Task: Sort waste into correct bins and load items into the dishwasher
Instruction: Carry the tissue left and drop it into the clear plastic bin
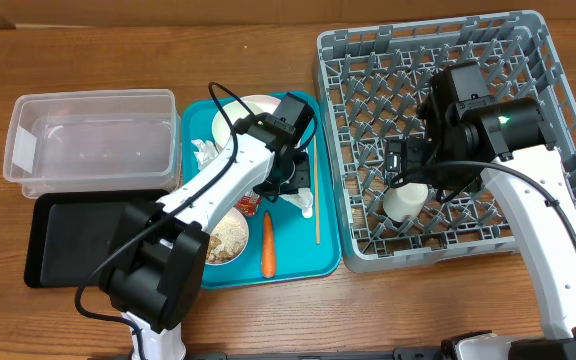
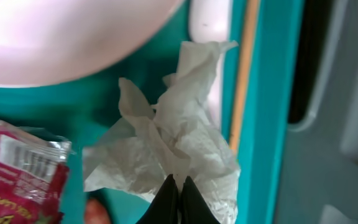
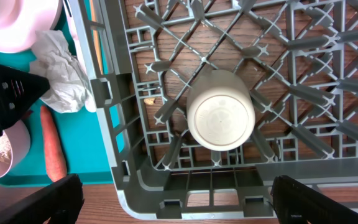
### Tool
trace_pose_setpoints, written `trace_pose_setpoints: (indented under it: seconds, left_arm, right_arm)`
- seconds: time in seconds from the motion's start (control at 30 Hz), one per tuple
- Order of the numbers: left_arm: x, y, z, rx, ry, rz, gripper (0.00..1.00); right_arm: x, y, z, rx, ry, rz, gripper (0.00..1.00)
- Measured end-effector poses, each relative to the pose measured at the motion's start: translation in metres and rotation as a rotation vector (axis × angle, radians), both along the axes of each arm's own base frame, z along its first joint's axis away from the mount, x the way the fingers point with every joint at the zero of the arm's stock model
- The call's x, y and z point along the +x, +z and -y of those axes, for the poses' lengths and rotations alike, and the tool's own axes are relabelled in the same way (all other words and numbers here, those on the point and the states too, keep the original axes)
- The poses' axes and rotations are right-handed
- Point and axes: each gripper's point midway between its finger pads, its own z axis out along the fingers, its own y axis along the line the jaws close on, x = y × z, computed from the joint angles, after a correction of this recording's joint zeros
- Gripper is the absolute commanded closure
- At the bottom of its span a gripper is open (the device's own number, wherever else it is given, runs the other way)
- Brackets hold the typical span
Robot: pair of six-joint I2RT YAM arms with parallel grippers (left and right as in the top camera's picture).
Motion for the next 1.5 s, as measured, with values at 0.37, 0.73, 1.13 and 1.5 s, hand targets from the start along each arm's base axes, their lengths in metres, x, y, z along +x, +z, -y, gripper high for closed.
trace_pose_setpoints:
  seconds: [0.37, 0.73, 1.13, 1.5]
  left_arm:
    - [0.046, 0.1, 0.02, -0.338, -0.124, 0.079, 0.96]
    - [0.11, 0.143, -0.126, -0.363, 0.15, 0.192, 0.96]
    - [0.079, 0.122, -0.309, -0.194, 0.573, 0.103, 0.96]
    - [0.076, 0.071, -0.371, -0.008, 0.68, 0.142, 0.96]
  right_arm:
    - [0.0, 0.0, 0.0, 0.0, 0.0, 0.001, 0.0]
    - [0.0, 0.0, 0.0, 0.0, 0.0, 0.0, 0.0]
    - [0.0, 0.0, 0.0, 0.001, 0.0, 0.0, 0.0]
    - [0.0, 0.0, 0.0, 0.0, 0.0, 0.0, 0.0]
